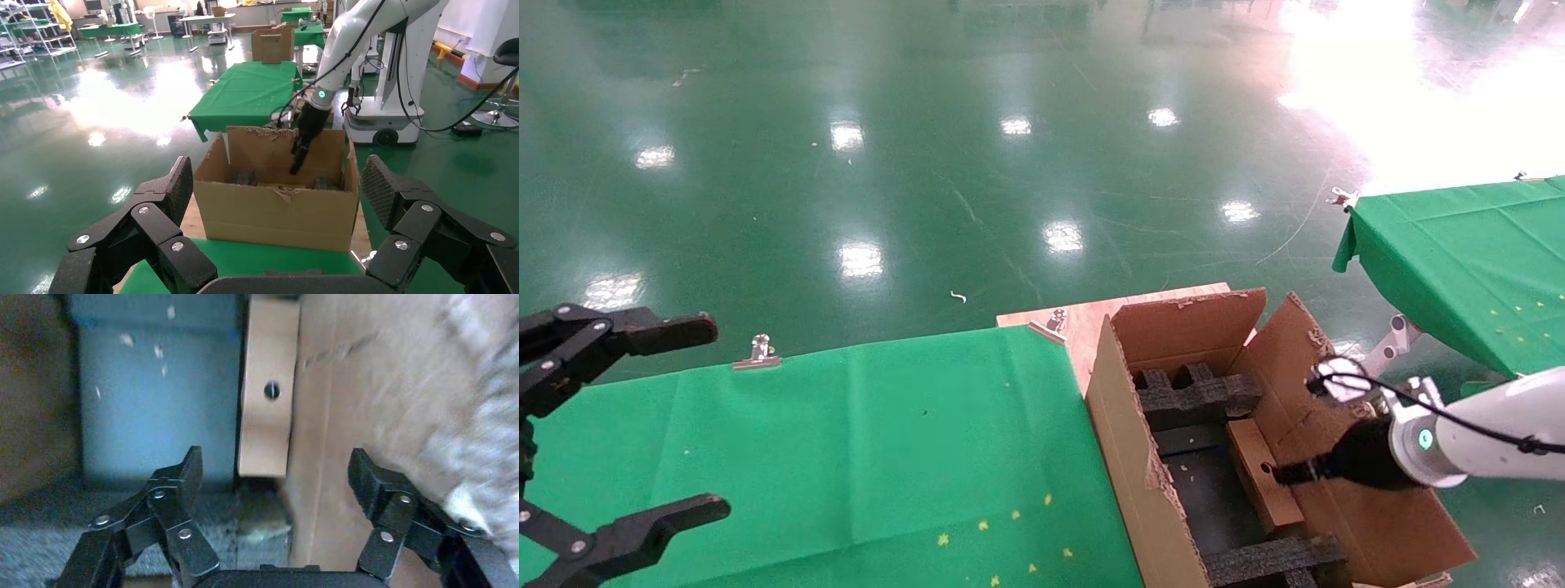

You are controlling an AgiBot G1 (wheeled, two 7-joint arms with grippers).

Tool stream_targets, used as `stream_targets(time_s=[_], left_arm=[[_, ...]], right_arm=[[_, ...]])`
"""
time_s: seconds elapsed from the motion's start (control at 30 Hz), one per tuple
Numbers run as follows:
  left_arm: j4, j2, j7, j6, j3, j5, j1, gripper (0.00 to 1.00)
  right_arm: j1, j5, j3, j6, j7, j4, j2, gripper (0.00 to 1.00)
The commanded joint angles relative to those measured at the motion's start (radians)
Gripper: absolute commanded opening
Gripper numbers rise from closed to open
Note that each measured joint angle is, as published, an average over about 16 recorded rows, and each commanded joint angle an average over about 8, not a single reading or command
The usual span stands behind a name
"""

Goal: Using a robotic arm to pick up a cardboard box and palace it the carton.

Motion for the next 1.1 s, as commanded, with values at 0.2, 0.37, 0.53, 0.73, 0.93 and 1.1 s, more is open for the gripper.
stream_targets(time_s=[0.2,0.37,0.53,0.73,0.93,1.1], left_arm=[[0.0,0.0,0.0,0.0,0.0,0.0,0.0,1.0],[0.0,0.0,0.0,0.0,0.0,0.0,0.0,1.0],[0.0,0.0,0.0,0.0,0.0,0.0,0.0,1.0],[0.0,0.0,0.0,-0.001,0.0,-0.001,0.0,1.0],[0.0,0.0,0.0,0.0,0.0,-0.001,0.0,1.0],[0.0,0.0,0.0,-0.001,0.0,-0.001,0.0,1.0]], right_arm=[[0.117,-0.011,0.054,-0.005,0.007,0.087,0.034,1.0],[0.206,0.08,0.121,-0.027,-0.052,0.15,0.046,1.0],[0.264,0.233,0.19,-0.069,-0.145,0.167,0.05,1.0],[0.298,0.316,0.233,-0.101,-0.197,0.174,0.056,1.0],[0.28,0.301,0.229,-0.099,-0.189,0.169,0.053,1.0],[0.232,0.325,0.295,-0.132,-0.246,0.166,0.044,1.0]])
